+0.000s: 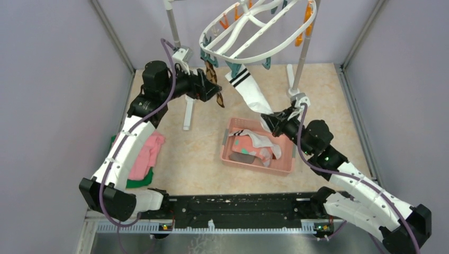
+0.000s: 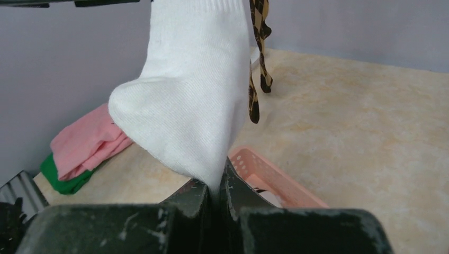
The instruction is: Remove the socks clipped to the hanger
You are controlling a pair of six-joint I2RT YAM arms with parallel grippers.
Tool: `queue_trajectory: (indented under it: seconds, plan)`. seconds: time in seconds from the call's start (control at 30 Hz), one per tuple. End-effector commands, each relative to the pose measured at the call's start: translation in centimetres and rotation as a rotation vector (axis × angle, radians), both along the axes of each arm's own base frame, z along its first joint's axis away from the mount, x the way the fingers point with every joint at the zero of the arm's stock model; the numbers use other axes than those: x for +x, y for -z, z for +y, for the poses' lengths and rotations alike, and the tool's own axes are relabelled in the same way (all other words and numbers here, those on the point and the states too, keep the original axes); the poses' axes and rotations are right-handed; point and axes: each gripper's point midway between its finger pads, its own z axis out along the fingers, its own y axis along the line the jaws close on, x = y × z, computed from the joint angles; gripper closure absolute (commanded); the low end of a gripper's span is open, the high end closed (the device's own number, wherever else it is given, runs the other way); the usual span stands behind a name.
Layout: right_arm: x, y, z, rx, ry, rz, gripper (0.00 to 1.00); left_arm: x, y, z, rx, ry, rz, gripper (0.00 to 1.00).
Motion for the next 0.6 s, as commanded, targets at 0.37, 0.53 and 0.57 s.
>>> queue_trajectory:
  seconds: [0.37,0.53,0.57]
  plan:
    - [-5.4,-5.6,2.7,0.209,-0.291,0.081,1.00,4.7,-5.4,6.2,0.137,-0.383,-0.291,0.06]
    - [-6.8,-7.4,-0.4,0.199,-0.199,0.050,1.00,5.1,-4.5,6.2,0.152,-0.382,-0.273,0.06]
    - [-7.0,-7.4,-1.1,0.191,-0.175,0.046,1.00,4.9,-4.6,6.0,0.146,-0.372,-0.273,0.06]
